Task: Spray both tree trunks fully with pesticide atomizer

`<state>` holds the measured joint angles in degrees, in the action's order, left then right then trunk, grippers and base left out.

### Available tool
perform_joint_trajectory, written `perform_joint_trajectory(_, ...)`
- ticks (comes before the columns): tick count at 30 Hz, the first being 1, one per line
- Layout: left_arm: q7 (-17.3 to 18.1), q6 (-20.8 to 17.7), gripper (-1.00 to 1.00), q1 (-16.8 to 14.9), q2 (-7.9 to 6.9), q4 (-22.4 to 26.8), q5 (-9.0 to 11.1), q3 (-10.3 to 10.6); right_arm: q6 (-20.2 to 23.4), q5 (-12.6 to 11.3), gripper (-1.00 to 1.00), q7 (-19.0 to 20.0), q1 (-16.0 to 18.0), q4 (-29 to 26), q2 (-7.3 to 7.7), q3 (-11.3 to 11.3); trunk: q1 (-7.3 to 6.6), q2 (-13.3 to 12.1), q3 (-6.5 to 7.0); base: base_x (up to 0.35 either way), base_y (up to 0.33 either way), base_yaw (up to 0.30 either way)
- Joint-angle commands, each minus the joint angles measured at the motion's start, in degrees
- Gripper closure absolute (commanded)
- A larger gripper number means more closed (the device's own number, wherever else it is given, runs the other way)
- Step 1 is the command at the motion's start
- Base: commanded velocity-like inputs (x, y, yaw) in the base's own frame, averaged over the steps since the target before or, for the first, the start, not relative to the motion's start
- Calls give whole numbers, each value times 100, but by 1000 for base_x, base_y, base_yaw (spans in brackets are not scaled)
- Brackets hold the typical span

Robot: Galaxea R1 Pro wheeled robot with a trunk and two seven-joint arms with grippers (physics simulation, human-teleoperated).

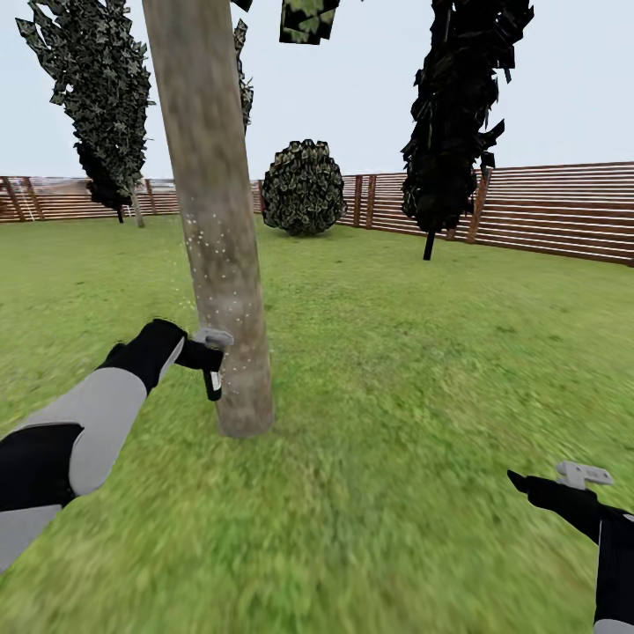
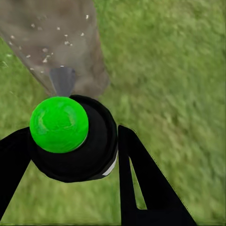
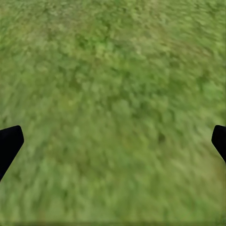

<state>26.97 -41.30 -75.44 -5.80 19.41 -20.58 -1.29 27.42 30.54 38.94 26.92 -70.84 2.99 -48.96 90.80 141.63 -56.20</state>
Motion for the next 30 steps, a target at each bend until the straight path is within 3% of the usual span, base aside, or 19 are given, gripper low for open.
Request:
perform_joint_trajectory(1,-4,4,100,109,0,5,10,-3,-2,2,-100,1,-1,0,0,0,0,0,1,0,0,0)
perform_joint_trajectory(16,-206,390,100,814,27,2,18,-20,0,2,-100,8,-1,-2,-9,2,0,0,1,0,0,0)
perform_joint_trajectory(20,-694,652,100,1122,213,1,55,-31,0,5,-100,8,0,-2,-9,8,0,0,1,0,0,139)
perform_joint_trajectory(21,-986,715,100,1185,302,1,209,-72,0,5,-100,8,0,-4,-9,8,0,0,1,0,0,230)
perform_joint_trajectory(22,-1259,764,100,1253,362,1,559,-118,0,5,-100,8,-1,-4,-11,9,0,0,1,0,0,246)
perform_joint_trajectory(23,-1360,817,100,1324,383,1,865,-135,0,5,-100,8,0,-2,-14,9,0,0,1,0,0,251)
perform_joint_trajectory(26,-1445,1047,100,1426,400,1,1349,-149,0,5,-100,8,2,0,-22,9,0,0,1,0,0,255)
perform_joint_trajectory(27,-1461,1163,100,1510,402,1,1464,-151,0,5,-100,8,-1,0,-24,9,0,0,1,0,0,257)
perform_joint_trajectory(30,-1466,1195,100,1595,398,1,1496,-152,0,5,-100,8,0,0,-25,9,0,0,1,0,0,223)
